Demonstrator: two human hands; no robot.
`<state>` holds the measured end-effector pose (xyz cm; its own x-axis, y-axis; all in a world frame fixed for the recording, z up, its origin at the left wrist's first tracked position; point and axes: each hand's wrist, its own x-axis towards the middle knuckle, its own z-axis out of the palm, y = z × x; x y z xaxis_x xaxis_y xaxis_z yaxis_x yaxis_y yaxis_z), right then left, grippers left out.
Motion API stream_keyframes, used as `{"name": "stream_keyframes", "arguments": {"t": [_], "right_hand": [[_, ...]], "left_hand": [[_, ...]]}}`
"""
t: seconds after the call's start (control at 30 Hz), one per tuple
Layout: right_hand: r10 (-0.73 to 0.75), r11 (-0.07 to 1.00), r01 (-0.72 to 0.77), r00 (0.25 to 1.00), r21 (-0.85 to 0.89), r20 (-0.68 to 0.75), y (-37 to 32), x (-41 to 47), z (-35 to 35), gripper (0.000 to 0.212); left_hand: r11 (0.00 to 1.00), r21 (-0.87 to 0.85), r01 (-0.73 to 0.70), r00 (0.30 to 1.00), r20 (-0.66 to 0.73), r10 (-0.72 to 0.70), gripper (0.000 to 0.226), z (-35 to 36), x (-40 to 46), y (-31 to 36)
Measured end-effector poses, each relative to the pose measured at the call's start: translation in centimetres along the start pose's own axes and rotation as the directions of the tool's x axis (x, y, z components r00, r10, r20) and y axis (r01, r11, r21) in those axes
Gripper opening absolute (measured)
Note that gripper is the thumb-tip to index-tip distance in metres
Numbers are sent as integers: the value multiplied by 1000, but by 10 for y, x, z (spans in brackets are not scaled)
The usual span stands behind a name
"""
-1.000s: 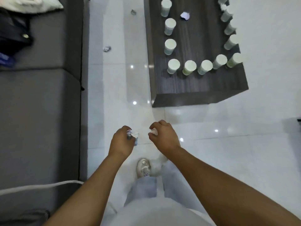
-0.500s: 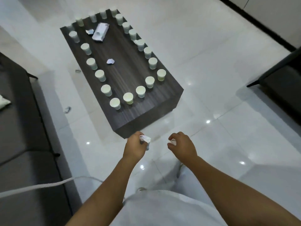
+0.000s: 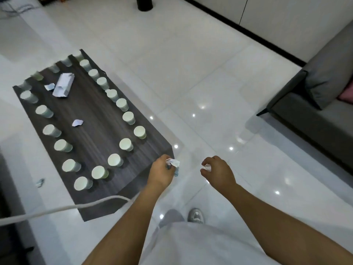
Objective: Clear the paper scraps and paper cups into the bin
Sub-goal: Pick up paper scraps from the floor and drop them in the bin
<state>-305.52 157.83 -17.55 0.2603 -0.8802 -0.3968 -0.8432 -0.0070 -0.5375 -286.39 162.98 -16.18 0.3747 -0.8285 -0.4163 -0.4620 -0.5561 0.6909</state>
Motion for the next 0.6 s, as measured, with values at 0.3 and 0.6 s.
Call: {"name": "stream_keyframes", "arguments": {"t": [0.3,0.6], "right_hand": [[-54,999,54,998,6,-26,-15,170,-77,24],[-98,995,95,993,-36,-67,-84,378,-174,23]], "left_hand": [[996,70,-48,999,8,47,9,0,168,86],[994,32,-108,994,-9,108,6,-54,359,186]]}}
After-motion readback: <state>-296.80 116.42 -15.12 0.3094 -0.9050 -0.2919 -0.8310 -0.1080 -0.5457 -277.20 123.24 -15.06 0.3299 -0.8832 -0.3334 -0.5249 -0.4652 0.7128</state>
